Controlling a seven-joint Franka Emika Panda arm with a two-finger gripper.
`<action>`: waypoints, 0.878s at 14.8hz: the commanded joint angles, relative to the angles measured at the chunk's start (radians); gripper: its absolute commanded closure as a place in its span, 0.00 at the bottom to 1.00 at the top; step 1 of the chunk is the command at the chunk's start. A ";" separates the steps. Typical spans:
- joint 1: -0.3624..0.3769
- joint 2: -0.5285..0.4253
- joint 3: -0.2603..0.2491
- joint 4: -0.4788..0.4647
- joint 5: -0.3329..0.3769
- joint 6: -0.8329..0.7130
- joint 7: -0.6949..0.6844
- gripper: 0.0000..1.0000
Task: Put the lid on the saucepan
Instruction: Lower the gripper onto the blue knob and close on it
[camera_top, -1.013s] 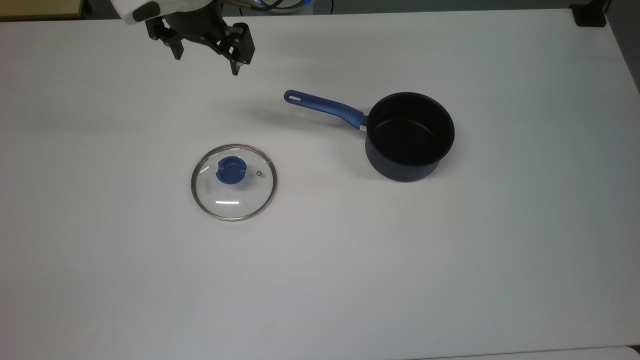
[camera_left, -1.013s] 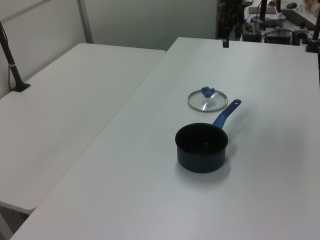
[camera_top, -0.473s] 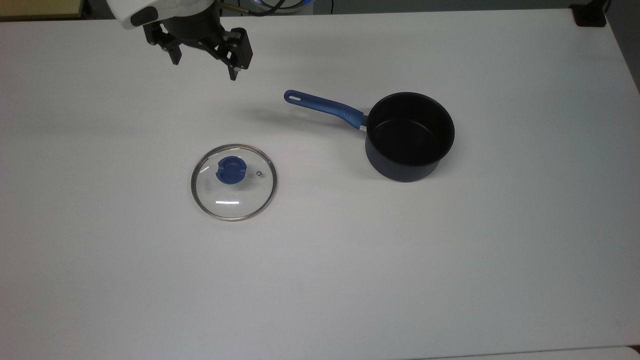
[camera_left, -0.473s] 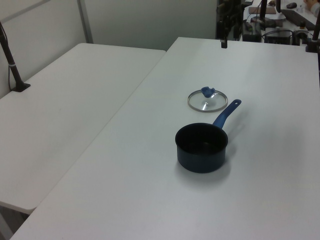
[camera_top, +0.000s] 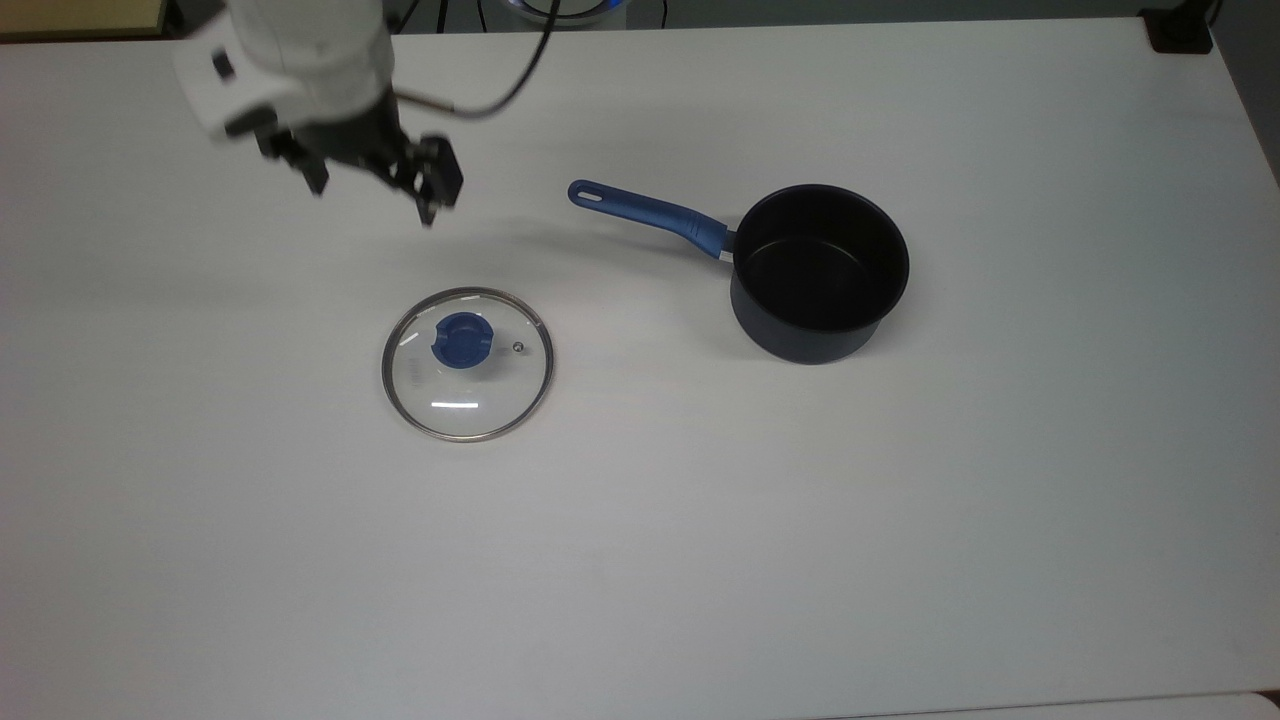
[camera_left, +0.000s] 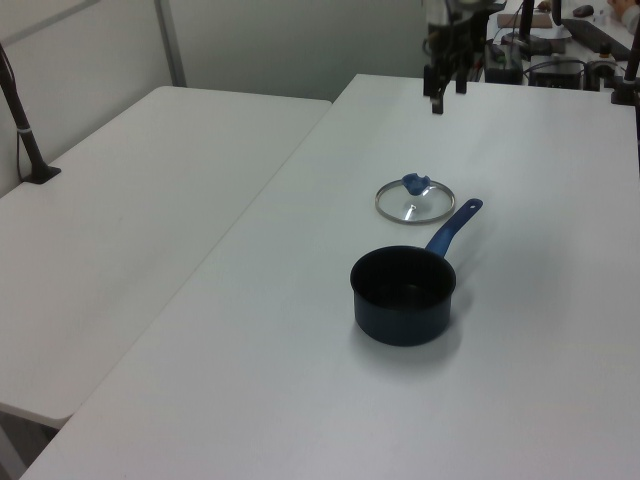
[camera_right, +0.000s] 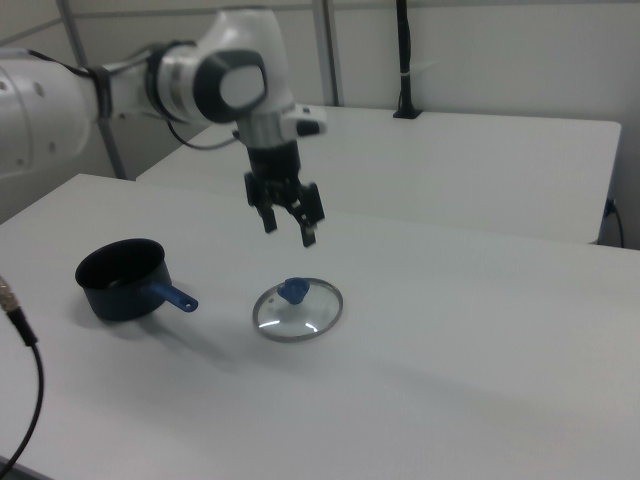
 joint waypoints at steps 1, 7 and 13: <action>0.005 0.093 0.000 -0.007 -0.001 0.090 -0.015 0.00; 0.037 0.198 0.012 -0.009 -0.004 0.174 -0.010 0.00; 0.075 0.225 0.012 -0.010 -0.001 0.201 -0.002 0.00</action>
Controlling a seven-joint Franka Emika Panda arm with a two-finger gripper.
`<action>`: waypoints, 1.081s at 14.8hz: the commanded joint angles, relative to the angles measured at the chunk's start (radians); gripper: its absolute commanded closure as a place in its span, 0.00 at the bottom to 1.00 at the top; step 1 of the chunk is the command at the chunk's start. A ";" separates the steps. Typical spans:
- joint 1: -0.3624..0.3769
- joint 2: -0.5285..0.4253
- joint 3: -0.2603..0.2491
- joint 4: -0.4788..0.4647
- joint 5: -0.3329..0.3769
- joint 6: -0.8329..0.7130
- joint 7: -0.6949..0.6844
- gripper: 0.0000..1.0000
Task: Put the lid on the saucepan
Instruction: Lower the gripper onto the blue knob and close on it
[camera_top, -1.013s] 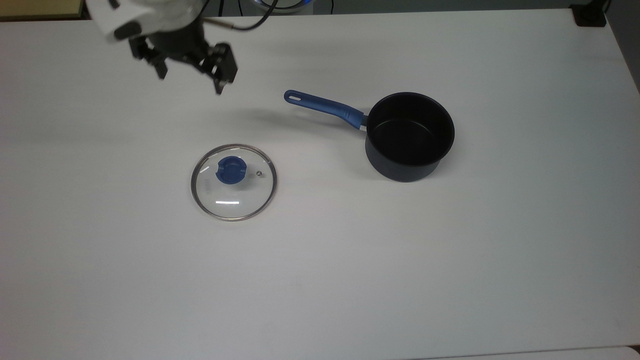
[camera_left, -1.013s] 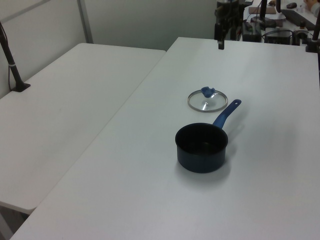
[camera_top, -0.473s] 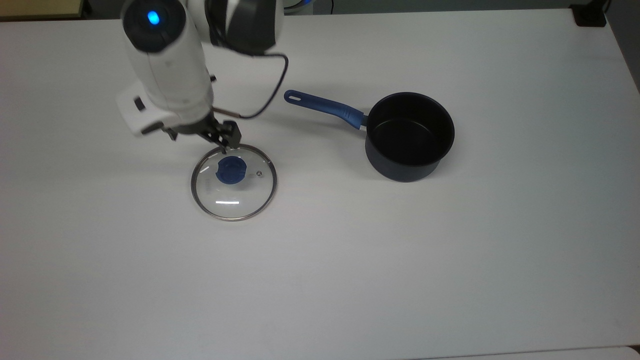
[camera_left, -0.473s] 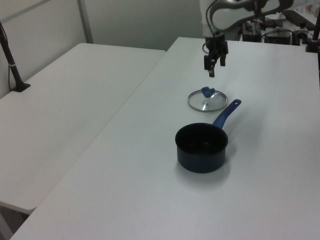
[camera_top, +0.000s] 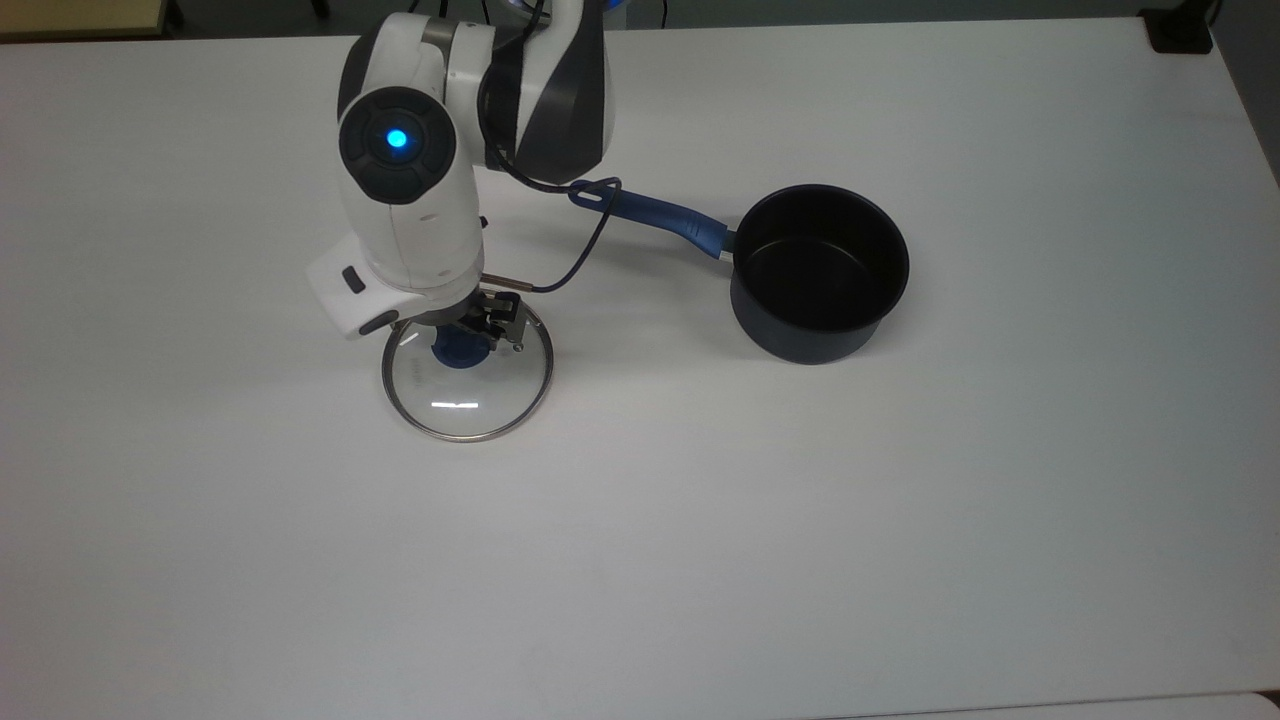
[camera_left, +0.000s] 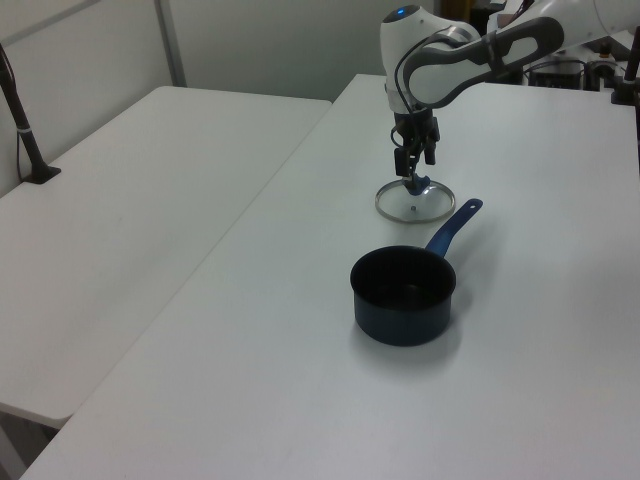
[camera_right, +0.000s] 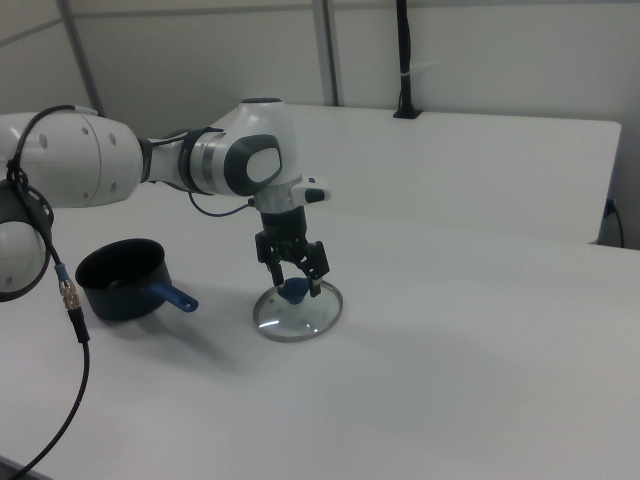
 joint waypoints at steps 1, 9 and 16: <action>0.038 -0.007 -0.005 -0.014 -0.001 0.017 0.002 0.00; 0.031 0.014 -0.007 -0.021 -0.004 0.056 0.002 0.07; 0.029 0.010 -0.007 -0.017 -0.001 0.045 -0.018 0.49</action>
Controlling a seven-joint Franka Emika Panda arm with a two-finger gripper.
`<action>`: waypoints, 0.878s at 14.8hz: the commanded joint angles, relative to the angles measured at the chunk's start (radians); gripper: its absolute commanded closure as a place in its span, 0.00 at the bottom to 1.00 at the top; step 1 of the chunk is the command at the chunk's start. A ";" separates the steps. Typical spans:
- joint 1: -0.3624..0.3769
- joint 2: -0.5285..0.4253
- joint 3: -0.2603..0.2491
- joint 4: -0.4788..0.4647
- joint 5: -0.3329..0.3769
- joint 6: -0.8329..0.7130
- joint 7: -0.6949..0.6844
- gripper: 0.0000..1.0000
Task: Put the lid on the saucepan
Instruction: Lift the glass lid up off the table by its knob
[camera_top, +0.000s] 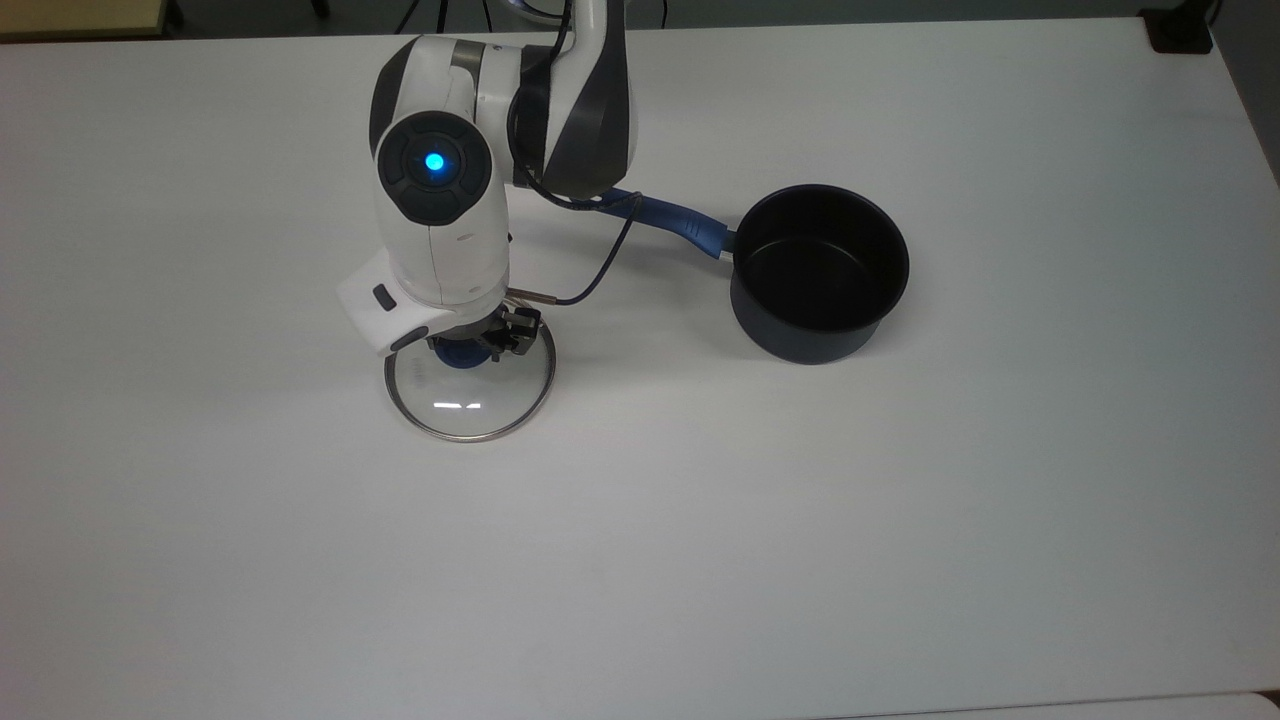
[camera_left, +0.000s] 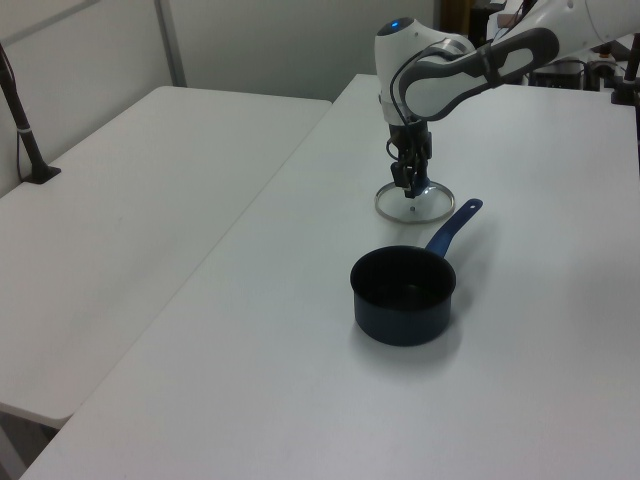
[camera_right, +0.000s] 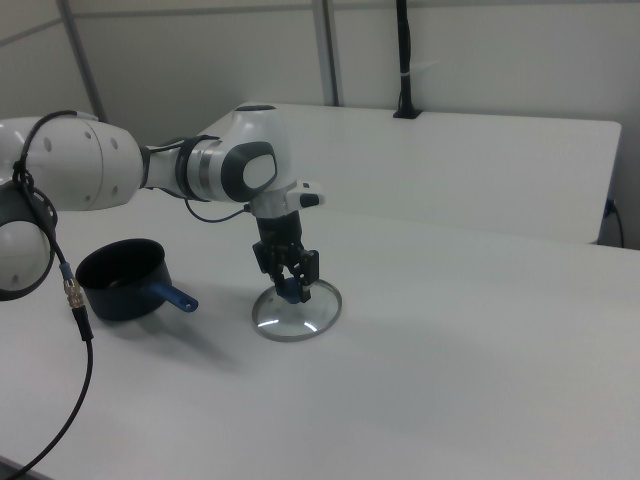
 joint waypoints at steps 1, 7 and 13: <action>0.006 -0.019 -0.007 -0.015 -0.001 0.014 -0.020 0.51; -0.005 -0.071 -0.007 -0.008 0.002 -0.045 -0.033 0.61; -0.003 -0.146 -0.008 0.089 0.066 -0.223 -0.090 0.61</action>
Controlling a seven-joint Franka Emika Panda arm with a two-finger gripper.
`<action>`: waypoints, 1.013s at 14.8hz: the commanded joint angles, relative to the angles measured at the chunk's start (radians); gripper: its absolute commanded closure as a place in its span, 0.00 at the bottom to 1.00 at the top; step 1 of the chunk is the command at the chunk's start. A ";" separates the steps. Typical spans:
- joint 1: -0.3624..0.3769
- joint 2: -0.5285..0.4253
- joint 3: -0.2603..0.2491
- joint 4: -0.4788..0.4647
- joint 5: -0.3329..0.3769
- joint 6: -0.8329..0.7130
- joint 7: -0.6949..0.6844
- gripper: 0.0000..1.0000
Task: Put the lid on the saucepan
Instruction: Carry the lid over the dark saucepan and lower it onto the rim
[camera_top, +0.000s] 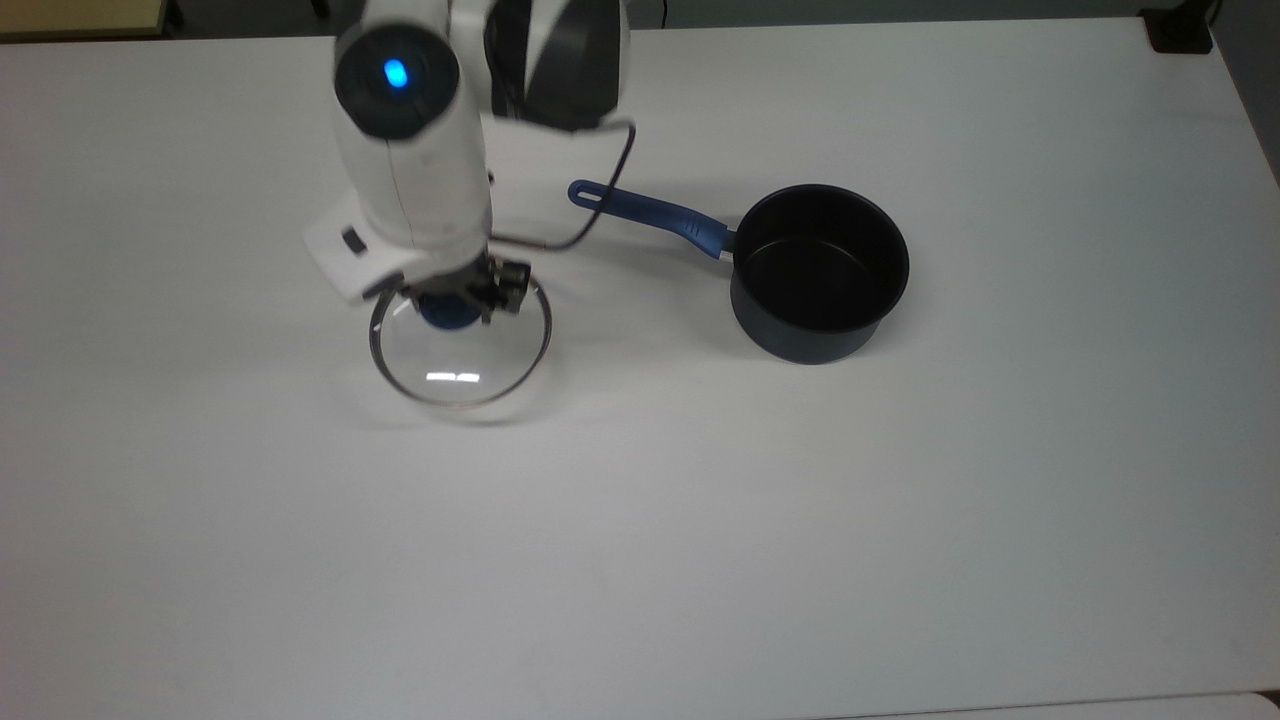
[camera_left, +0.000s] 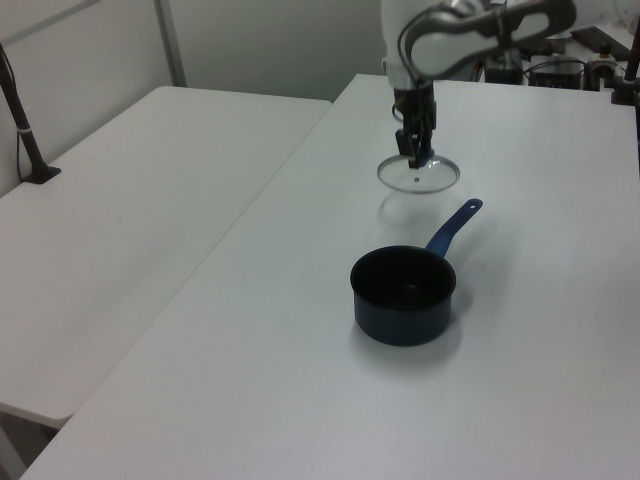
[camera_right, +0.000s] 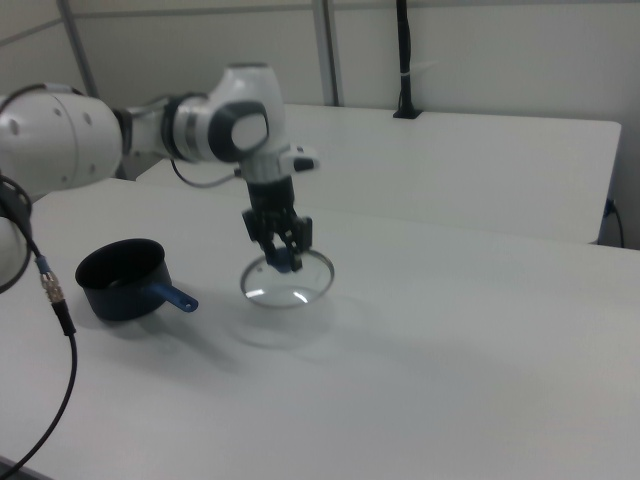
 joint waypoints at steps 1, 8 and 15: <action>0.013 -0.051 -0.004 0.041 0.045 -0.092 -0.040 0.61; 0.229 -0.050 -0.003 0.067 0.049 -0.125 0.099 0.61; 0.439 -0.045 -0.003 0.066 0.043 -0.111 0.251 0.61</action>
